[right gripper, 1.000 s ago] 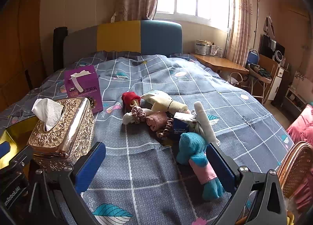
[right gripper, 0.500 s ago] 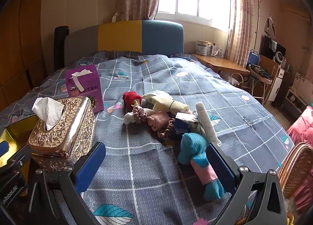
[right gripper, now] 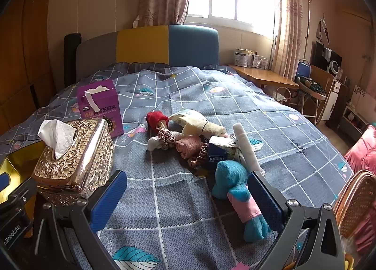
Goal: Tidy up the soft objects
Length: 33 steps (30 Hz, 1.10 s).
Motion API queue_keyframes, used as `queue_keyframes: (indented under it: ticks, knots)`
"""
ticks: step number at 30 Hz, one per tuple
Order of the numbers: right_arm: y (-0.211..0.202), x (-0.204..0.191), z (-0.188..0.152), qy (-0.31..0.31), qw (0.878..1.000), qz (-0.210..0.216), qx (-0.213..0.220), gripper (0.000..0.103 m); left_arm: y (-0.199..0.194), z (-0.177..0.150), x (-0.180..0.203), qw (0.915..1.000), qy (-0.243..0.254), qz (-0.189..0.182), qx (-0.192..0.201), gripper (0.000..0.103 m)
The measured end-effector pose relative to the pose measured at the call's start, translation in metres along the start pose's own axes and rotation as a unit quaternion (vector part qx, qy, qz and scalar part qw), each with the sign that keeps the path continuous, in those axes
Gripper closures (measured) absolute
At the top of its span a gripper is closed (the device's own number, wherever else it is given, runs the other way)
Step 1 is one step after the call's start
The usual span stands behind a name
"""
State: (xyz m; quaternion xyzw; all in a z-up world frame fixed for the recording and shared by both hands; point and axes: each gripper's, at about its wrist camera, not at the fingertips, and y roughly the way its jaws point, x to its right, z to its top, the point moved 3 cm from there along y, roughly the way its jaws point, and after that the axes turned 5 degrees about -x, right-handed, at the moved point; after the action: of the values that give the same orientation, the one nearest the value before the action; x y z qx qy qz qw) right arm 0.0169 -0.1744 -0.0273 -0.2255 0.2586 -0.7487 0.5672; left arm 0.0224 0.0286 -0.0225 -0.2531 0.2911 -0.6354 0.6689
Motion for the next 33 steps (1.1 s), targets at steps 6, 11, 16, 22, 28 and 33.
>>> queue_keyframes:
  ticks: [6,11,16,22,28,33]
  knots:
    - [0.0,0.001,0.001,0.001,1.0,0.0,0.002,0.0,-0.001,-0.001,0.002,1.0,0.002,0.0,-0.001,0.034]
    - [0.002,0.004,0.005,0.002,1.0,-0.003,0.004,0.0,-0.001,0.0,0.005,1.0,0.006,0.0,0.0,0.034]
    - [0.003,0.009,0.01,0.007,1.0,-0.005,0.007,0.0,0.0,-0.001,0.007,0.9999,0.01,0.001,-0.003,0.034]
    - [0.007,0.018,0.013,0.012,1.0,-0.009,0.005,0.0,0.0,-0.002,0.012,0.9999,0.016,0.0,-0.003,0.034]
    - [0.016,0.044,0.021,0.04,0.999,-0.008,-0.005,0.0,0.001,-0.001,0.017,0.999,0.026,-0.035,-0.006,0.034]
    - [0.029,0.092,0.036,0.1,0.995,-0.012,-0.022,0.0,-0.001,0.001,0.027,0.9944,0.032,-0.099,-0.016,0.033]
